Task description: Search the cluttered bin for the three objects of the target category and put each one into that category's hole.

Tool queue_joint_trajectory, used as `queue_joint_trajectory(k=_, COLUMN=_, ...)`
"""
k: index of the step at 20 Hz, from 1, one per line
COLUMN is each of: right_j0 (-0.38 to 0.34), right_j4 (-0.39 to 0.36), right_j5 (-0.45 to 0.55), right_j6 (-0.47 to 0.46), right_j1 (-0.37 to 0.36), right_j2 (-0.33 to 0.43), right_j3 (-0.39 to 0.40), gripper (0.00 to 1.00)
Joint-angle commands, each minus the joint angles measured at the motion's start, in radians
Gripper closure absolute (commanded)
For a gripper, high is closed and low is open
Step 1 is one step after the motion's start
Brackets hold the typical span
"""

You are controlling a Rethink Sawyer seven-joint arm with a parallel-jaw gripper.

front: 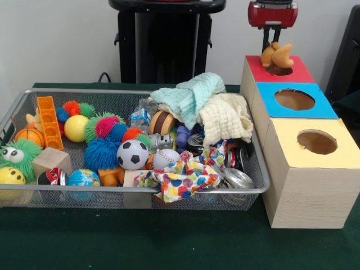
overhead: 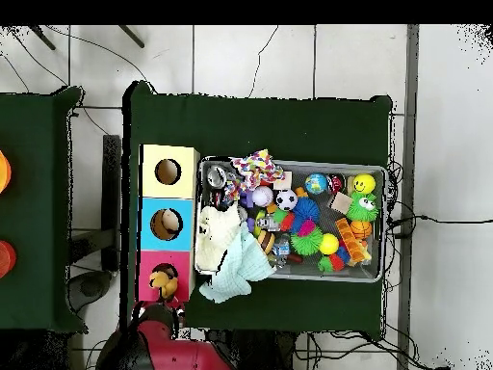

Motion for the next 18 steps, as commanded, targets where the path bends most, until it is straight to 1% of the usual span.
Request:
queue_joint_trajectory(k=1, right_j0=-0.012, right_j4=0.035, right_j5=0.079, right_j6=0.165, right_j1=0.056, right_j2=0.050, right_j3=-0.133, gripper=1.00)
queue_joint_trajectory(k=7, right_j0=-0.025, right_j4=0.023, right_j5=0.073, right_j6=0.162, right_j1=0.058, right_j2=0.060, right_j3=-0.127, gripper=1.00)
queue_joint_trajectory(k=18, right_j0=-0.024, right_j4=0.023, right_j5=0.083, right_j6=0.156, right_j1=0.058, right_j2=0.058, right_j3=-0.136, gripper=1.00)
